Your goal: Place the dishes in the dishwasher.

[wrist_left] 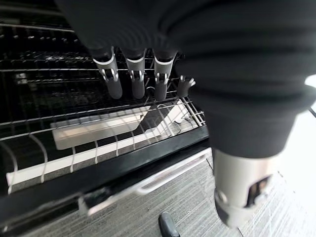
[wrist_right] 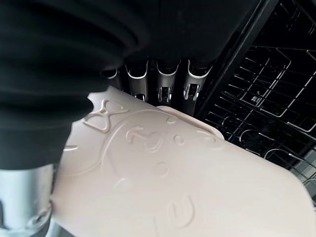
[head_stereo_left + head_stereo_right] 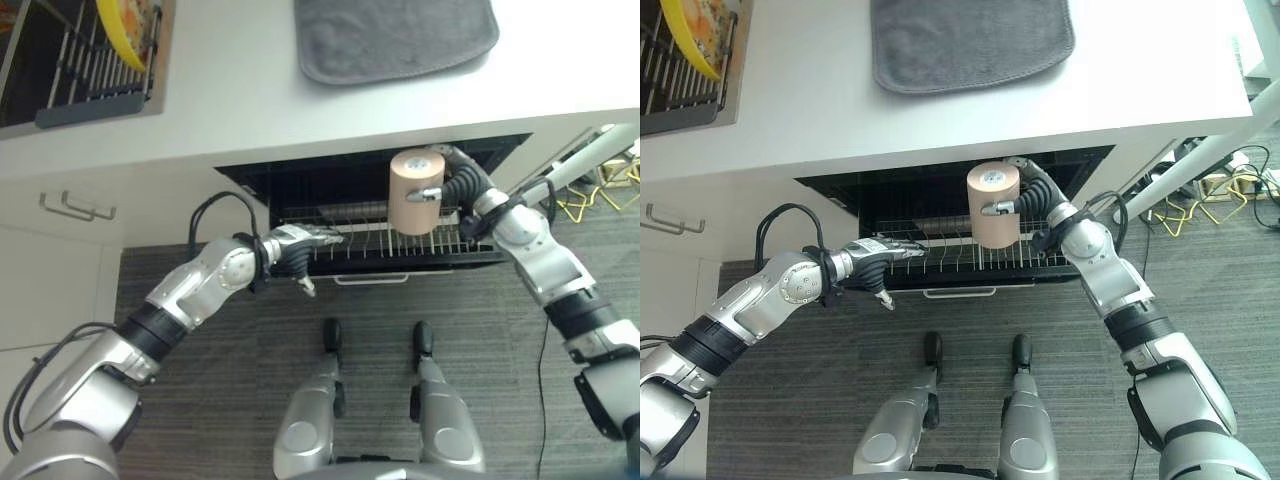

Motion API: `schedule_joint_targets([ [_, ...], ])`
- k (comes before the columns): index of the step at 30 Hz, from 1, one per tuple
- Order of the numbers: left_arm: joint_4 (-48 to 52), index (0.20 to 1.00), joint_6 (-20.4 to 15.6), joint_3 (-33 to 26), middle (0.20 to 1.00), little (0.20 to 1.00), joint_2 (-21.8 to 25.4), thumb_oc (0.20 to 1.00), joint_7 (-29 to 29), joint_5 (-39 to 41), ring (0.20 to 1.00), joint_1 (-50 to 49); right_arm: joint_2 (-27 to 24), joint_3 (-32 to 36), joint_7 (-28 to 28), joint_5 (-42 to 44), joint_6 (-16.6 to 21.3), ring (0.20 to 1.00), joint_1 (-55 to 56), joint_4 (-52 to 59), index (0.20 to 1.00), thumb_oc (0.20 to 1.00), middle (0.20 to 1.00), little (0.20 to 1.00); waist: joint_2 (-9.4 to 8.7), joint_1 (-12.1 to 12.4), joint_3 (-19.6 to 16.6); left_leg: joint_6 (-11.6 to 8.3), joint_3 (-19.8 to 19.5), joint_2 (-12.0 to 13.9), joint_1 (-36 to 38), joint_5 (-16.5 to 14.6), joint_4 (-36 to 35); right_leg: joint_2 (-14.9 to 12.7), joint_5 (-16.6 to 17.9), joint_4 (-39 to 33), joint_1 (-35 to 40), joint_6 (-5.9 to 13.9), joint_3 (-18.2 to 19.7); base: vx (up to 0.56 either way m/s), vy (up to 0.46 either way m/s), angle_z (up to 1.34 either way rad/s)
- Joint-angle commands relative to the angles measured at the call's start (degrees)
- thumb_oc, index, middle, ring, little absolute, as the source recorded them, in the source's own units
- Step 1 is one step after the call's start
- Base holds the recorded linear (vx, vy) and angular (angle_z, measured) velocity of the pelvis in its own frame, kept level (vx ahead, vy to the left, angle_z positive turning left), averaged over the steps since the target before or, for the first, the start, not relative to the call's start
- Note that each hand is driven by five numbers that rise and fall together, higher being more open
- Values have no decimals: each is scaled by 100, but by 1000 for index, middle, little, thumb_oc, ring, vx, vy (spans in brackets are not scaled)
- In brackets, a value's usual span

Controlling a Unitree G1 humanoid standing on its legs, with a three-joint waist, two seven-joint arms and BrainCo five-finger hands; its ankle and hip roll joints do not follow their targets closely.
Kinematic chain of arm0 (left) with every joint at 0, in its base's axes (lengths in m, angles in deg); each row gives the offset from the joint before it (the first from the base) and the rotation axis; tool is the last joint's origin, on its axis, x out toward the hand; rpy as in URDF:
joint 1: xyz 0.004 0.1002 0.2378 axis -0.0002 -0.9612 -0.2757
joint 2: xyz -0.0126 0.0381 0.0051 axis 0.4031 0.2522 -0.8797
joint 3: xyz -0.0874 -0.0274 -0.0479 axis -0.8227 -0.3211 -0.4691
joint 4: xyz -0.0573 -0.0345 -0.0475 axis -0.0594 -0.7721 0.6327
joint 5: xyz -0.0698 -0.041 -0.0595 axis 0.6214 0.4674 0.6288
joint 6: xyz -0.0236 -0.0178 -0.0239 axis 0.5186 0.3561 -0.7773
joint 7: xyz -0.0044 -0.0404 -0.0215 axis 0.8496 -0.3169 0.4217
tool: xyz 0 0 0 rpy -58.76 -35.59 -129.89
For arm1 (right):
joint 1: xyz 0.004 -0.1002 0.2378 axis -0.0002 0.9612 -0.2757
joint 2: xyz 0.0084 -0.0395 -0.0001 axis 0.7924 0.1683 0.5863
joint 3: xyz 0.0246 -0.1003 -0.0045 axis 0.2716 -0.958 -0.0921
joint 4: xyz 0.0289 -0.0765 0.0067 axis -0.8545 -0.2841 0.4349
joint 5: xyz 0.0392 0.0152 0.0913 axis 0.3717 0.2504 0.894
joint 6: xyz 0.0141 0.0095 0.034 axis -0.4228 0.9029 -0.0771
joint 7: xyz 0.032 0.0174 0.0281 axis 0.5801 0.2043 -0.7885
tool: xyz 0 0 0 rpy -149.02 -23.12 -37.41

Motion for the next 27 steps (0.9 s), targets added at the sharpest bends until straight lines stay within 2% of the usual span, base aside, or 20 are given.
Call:
schedule_joint_targets([
  [1,-91,1000,-195,63,1000,1000,224,1000,46,162,1000,436,-213,-27,-245,55,448,200,-587,47,200,200,200,200,-190,108,-172,-13,152,-54,-81,-38,-3,-248,121,46,-50,166,-74,-23,15,17],
  [11,180,1000,-218,104,1000,1000,494,1000,-163,450,1000,478,-344,78,-437,243,569,200,-1030,-1026,200,200,200,200,-95,285,-103,-9,41,-151,-224,18,-3,-311,152,68,-120,210,-193,-13,17,9],
  [19,369,1000,60,136,1000,1000,676,1000,180,726,1000,491,-443,101,-826,147,840,200,-1214,-1830,200,200,200,200,54,358,41,-10,46,-186,-403,71,-3,-400,179,85,-226,255,-340,-8,2,4],
  [25,443,1000,-100,165,1000,1000,868,1000,225,948,1000,611,-492,178,-893,246,889,200,-1468,-2297,200,200,200,200,144,391,172,-22,25,-225,-565,110,-3,-444,207,105,-371,292,-344,-9,-1,7],
  [27,553,1000,-43,210,1000,1000,902,1000,226,998,1000,680,-474,106,-921,235,932,200,-1533,-2495,200,200,200,200,181,414,221,-16,12,-242,-630,120,-3,-467,210,125,-429,298,-339,0,0,0],
])
